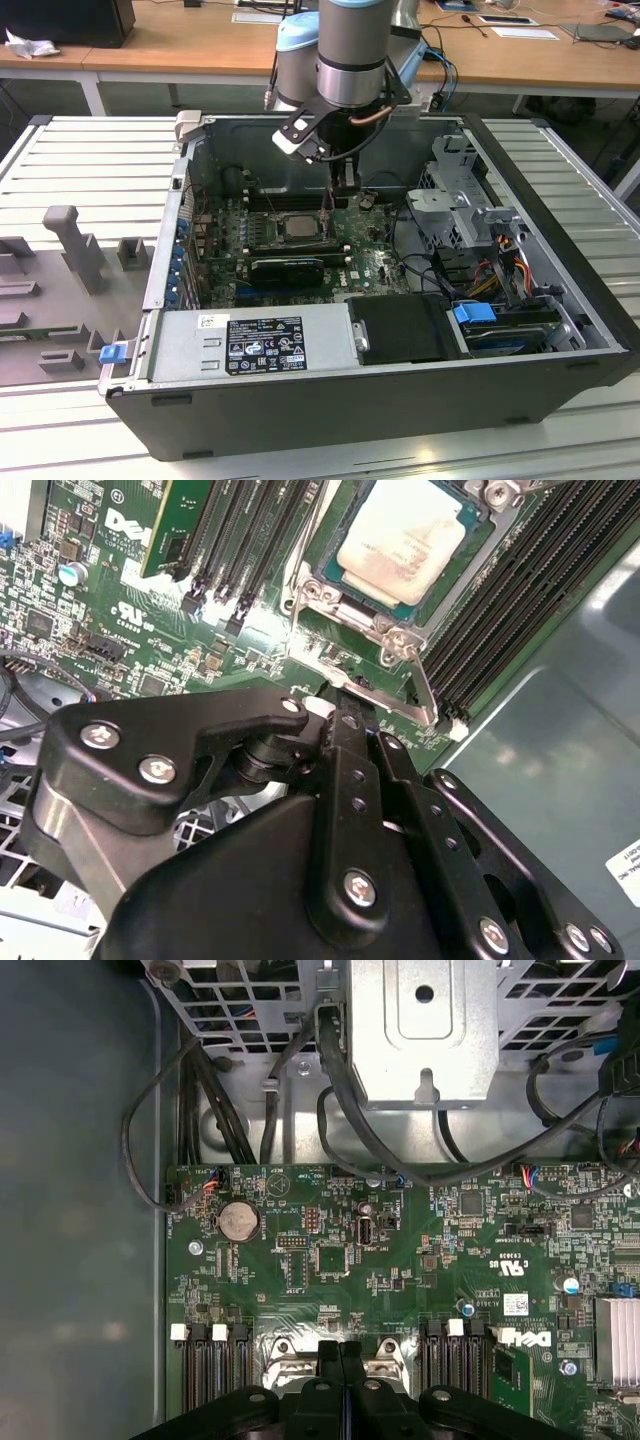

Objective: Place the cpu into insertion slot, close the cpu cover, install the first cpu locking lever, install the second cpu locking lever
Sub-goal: 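Close the cpu cover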

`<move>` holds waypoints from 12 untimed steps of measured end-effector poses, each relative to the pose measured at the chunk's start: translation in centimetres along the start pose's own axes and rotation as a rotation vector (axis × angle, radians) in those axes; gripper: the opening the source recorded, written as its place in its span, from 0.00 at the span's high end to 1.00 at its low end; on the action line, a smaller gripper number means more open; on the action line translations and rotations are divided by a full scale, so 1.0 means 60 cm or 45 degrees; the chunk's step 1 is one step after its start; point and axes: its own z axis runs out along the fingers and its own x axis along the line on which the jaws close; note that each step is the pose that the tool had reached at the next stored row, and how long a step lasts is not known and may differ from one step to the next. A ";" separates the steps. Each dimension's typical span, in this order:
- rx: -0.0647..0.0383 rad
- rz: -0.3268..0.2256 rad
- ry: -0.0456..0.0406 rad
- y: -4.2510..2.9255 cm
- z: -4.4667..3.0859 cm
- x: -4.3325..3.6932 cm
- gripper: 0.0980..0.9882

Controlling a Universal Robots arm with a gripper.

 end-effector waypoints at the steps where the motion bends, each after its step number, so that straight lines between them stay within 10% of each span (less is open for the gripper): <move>1: 0.000 0.000 0.000 0.000 0.000 0.000 0.99; 12: 0.000 0.000 0.000 -0.006 0.000 0.000 0.99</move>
